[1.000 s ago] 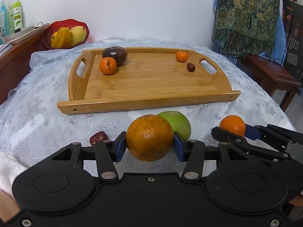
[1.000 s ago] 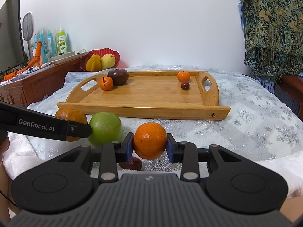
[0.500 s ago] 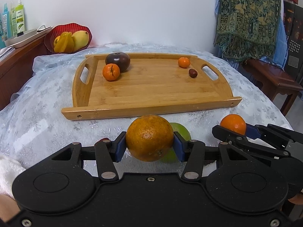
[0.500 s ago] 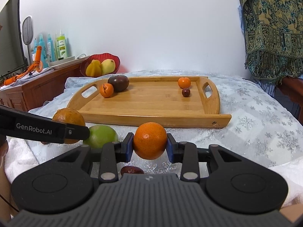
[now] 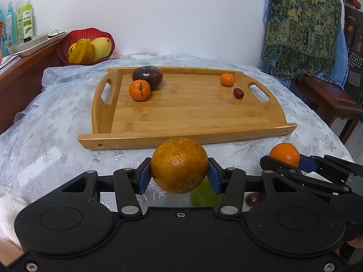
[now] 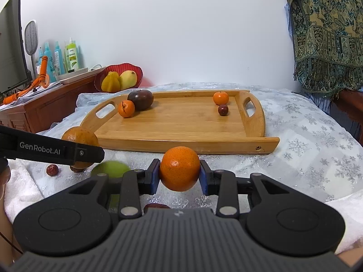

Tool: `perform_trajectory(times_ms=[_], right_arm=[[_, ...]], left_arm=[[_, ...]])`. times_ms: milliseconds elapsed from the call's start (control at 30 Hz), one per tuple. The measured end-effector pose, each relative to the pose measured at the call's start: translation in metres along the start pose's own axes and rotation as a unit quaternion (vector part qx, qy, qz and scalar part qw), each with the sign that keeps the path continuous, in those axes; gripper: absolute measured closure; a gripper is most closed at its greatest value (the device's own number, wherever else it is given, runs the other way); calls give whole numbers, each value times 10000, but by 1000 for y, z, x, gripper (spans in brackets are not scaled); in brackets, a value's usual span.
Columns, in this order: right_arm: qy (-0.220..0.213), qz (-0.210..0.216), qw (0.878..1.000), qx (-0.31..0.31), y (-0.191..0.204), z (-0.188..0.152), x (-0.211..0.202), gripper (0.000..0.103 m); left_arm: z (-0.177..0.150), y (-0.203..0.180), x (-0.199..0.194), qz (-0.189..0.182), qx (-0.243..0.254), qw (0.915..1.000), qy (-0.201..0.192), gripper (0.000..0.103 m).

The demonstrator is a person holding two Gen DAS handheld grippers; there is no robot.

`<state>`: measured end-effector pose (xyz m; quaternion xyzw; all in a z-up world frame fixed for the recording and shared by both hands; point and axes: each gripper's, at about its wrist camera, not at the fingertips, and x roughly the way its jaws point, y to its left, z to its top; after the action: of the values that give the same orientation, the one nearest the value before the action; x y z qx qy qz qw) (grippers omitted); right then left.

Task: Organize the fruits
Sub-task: 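Carry the large orange and tangerine over the bamboo tray with both grippers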

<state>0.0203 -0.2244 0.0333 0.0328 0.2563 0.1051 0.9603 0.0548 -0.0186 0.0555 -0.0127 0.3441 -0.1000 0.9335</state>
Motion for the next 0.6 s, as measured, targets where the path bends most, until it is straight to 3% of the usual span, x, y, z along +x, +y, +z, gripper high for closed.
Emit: perform_trajectory(times_ms=[600], right_arm=[[-310, -213, 9991, 186, -20, 36, 44, 63]], left_arm=[[42, 23, 41, 50, -213, 9994, -280, 54]])
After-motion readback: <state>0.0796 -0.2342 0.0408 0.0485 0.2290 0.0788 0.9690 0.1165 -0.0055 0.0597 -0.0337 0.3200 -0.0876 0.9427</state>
